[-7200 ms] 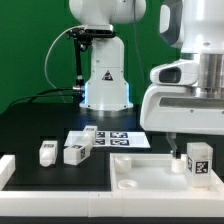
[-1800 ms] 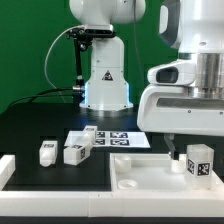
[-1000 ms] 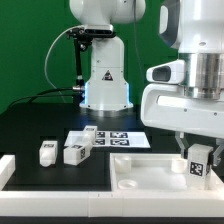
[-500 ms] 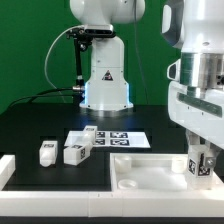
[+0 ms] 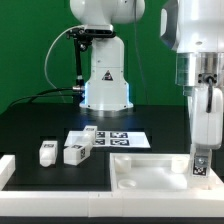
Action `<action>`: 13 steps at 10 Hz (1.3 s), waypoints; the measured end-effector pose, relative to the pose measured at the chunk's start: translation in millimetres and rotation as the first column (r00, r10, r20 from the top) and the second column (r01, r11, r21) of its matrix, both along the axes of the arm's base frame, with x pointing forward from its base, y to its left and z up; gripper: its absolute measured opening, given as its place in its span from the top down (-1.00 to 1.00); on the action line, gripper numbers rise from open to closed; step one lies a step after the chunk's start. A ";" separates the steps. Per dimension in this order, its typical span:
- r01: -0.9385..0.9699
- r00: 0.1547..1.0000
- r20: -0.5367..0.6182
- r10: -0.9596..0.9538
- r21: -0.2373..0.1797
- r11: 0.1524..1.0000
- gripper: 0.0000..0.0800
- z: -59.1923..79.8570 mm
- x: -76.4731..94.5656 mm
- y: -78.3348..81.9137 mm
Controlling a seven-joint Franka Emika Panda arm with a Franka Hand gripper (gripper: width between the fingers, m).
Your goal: Assemble one leg
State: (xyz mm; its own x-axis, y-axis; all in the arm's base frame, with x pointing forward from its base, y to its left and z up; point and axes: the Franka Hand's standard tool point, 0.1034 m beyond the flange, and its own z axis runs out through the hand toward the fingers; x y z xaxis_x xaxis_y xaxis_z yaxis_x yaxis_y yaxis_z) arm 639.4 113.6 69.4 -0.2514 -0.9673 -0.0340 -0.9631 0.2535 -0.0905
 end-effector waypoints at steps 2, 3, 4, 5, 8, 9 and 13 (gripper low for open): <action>-0.092 0.996 0.002 0.092 -0.007 0.996 -0.24 1.1 0.6 0.4; -0.152 0.988 0.004 0.152 -0.012 0.988 -0.54 2.3 1.0 1.2; -0.188 0.982 0.006 0.188 -0.014 0.982 -0.60 3.4 1.1 3.2; -0.284 0.959 0.012 0.284 -0.021 0.959 -0.60 8.2 2.6 4.8; -0.376 0.926 0.014 0.376 -0.027 0.926 -0.62 15.1 3.3 6.5; -0.376 0.926 0.013 0.376 -0.027 0.926 -0.62 14.6 3.2 6.4; -0.504 0.863 0.029 0.504 -0.027 0.863 -0.62 41.3 5.8 9.4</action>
Offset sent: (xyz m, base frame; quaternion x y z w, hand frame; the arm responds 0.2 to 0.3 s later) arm -0.0067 0.0107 0.0076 -0.0004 -0.0224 -0.1179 0.9928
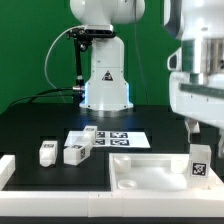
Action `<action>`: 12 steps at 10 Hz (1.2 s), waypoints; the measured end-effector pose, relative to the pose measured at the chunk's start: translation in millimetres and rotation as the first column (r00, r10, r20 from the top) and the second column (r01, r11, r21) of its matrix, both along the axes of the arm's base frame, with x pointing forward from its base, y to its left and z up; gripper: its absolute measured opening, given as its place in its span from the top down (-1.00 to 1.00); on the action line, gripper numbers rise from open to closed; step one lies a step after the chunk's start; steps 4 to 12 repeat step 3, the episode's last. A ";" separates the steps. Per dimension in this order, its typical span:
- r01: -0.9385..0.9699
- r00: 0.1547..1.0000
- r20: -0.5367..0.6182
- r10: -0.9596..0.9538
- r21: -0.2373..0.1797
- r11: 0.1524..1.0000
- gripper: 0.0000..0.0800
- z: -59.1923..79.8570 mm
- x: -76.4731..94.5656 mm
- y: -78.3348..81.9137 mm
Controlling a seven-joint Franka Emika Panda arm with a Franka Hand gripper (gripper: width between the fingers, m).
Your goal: Assemble one leg
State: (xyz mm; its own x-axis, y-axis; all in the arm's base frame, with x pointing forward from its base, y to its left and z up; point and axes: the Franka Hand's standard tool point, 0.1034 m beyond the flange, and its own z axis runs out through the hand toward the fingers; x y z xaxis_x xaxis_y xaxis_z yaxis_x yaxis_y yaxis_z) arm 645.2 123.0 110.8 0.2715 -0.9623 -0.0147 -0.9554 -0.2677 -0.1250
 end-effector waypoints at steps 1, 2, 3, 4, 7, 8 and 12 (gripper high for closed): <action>-0.011 1.000 0.008 0.011 0.001 1.000 -0.62 4.0 1.6 0.1; -0.012 1.000 0.004 0.012 -0.001 1.000 -0.62 1.4 0.8 0.1; -0.012 1.000 0.004 0.012 -0.001 1.000 -0.62 1.0 0.8 0.0; -0.012 1.000 0.004 0.012 -0.001 1.000 -0.62 1.0 0.8 0.0; -0.012 1.000 0.004 0.012 -0.001 1.000 -0.62 1.0 0.8 0.0; -0.012 1.000 0.004 0.012 -0.001 1.000 -0.62 1.0 0.8 0.0; -0.012 1.000 0.004 0.012 -0.001 1.000 -0.62 1.0 0.8 0.0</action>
Offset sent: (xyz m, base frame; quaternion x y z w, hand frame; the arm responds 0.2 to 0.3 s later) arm 0.0000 0.0000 0.0000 0.0000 0.0000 0.0000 1.0000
